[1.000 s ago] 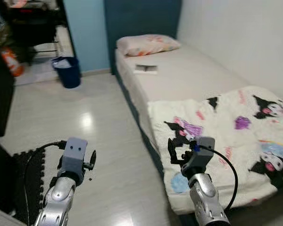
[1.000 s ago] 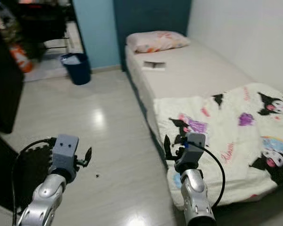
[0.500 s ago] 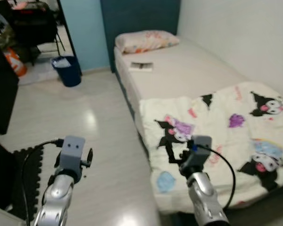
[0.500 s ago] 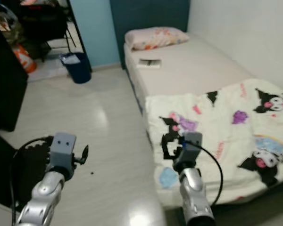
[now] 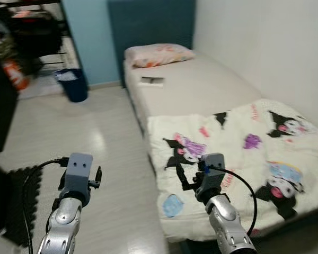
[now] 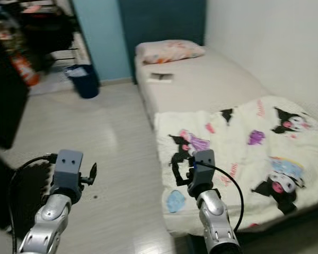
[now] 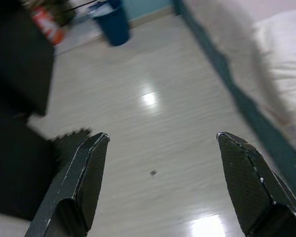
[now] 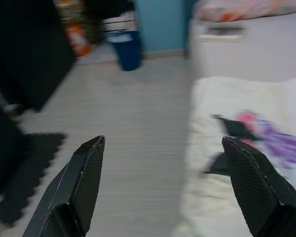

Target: Clean up the room

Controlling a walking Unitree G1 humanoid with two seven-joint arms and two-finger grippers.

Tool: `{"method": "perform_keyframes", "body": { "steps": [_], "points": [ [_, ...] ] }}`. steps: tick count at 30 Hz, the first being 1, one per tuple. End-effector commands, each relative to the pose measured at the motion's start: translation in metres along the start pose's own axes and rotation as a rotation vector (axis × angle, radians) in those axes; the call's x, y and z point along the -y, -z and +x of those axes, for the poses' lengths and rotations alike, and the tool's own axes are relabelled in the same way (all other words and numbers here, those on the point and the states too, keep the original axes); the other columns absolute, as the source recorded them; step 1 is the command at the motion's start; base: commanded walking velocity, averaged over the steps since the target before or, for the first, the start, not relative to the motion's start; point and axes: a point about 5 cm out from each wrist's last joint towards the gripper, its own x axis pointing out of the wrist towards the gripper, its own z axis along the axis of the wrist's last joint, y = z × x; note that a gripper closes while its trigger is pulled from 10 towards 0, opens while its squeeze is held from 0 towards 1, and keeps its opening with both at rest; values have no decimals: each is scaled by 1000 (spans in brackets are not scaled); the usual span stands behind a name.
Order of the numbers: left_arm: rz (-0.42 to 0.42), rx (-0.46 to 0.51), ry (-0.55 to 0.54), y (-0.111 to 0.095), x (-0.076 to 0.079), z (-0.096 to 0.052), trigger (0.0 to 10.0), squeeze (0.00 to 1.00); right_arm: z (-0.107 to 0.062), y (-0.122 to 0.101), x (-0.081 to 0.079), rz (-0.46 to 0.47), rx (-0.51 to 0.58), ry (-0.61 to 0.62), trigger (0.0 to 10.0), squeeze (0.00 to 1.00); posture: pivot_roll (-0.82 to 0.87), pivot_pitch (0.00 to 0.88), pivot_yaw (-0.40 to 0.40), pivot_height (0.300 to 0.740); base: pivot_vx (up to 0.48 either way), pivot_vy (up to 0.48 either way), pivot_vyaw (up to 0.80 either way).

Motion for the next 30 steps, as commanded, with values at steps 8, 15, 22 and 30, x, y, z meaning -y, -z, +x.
{"method": "perform_keyframes", "body": {
  "steps": [8, 15, 22, 30],
  "points": [
    [7, -28, 31, 5, 7, -2, 10000, 0, -1, 3, -2, 7, -19, -16, 10000, 0, -10, 102, 2, 740, 0, 0, 800],
    [8, -8, 36, 1, 12, -2, 10000, 0, -3, 4, 0, 52, -25, -4, 10000, 0, -12, 101, 3, 740, 0, 0, 516],
    [-23, 12, 36, -3, 11, 0, 10000, 0, -3, 3, 0, 54, -17, -5, 10000, 0, -13, 104, 2, 740, 0, 0, 0],
    [-48, 19, 66, -6, 17, 1, 10000, 0, -2, 2, 5, 33, -3, 25, 10000, 0, -14, 101, -1, 740, 237, 0, 0]
  ]
}}
